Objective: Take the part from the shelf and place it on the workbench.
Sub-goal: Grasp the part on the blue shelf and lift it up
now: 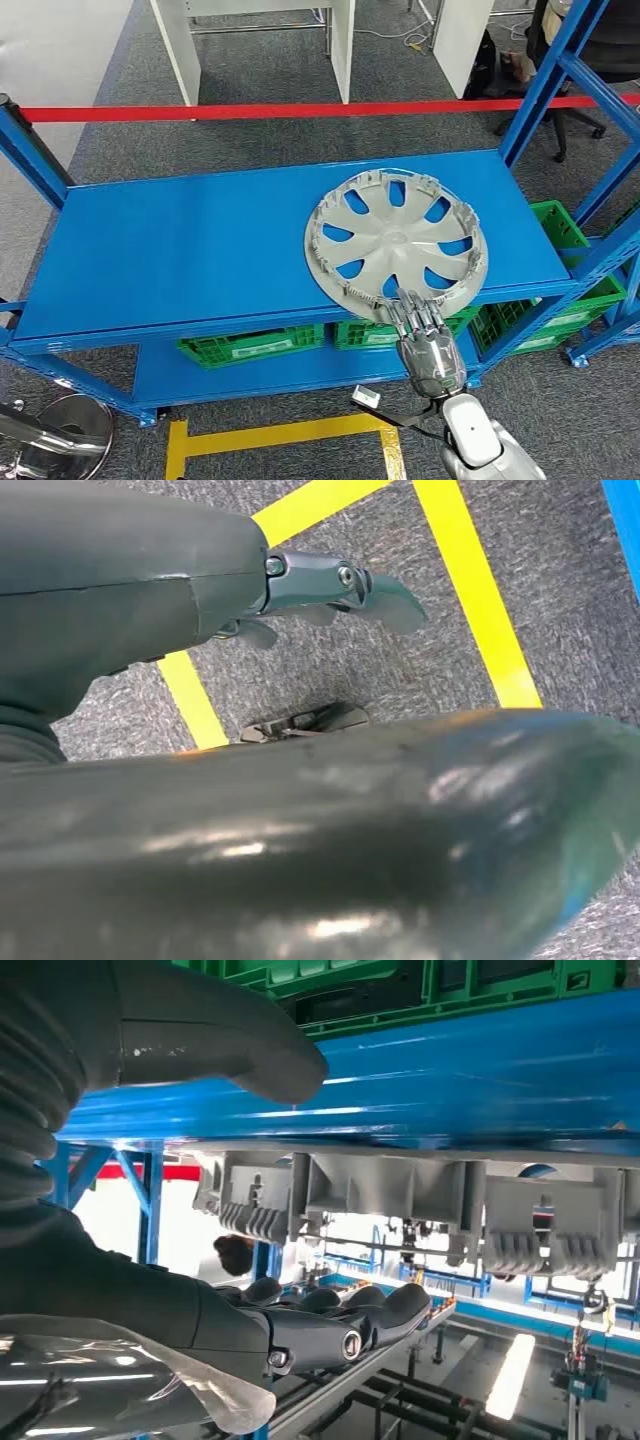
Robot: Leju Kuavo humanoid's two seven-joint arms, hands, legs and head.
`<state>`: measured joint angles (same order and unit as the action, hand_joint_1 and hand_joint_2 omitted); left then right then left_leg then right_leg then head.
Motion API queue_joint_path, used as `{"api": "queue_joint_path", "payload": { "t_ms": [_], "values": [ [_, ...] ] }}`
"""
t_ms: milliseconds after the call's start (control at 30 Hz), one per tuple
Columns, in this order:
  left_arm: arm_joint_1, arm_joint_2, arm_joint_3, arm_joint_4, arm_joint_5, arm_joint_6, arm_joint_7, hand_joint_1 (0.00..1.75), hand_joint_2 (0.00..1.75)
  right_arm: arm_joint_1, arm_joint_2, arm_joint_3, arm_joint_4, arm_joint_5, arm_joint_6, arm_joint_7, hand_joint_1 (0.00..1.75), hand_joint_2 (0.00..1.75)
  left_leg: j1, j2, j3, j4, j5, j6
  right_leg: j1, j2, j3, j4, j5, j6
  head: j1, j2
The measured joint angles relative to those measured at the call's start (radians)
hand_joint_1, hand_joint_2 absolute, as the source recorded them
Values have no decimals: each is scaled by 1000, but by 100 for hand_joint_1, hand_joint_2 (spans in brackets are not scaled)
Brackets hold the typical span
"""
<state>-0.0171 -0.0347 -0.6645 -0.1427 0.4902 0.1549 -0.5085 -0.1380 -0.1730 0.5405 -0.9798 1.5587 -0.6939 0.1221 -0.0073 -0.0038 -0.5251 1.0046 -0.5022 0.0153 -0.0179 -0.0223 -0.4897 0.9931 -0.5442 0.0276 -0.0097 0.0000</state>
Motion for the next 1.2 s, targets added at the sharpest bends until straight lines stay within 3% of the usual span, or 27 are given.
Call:
{"api": "queue_joint_path", "payload": {
  "t_ms": [933, 967, 1100, 1200],
  "values": [
    [0, 8, 0, 0, 8, -5, 3, 0, 0, -115, 49, -59, 179, -13, 0, -11, 0, 175, 0, 0, 0, 0, 0, 0, 0, 0, 0, 0, 0, 0, 0, 0],
    [0, 8, 0, 0, 9, -5, 3, 0, 0, -116, 52, -60, 181, -12, 0, -12, 6, 175, 0, 0, 0, 0, 0, 0, 0, 0, 0, 0, 0, 0, 0, 0],
    [0, 8, 0, 0, 11, -5, 3, 0, 0, -122, 65, -61, 186, -4, 0, -15, 175, 175, 0, 0, 0, 0, 0, 0, 0, 0, 0, 0, 0, 0, 0, 0],
    [0, 6, 0, 0, 11, -4, 3, 0, 0, -124, 80, -61, 187, 4, -1, -17, 175, 175, 0, 0, 0, 0, 0, 0, 0, 0, 0, 0, 0, 0, 0, 0]
  ]
}}
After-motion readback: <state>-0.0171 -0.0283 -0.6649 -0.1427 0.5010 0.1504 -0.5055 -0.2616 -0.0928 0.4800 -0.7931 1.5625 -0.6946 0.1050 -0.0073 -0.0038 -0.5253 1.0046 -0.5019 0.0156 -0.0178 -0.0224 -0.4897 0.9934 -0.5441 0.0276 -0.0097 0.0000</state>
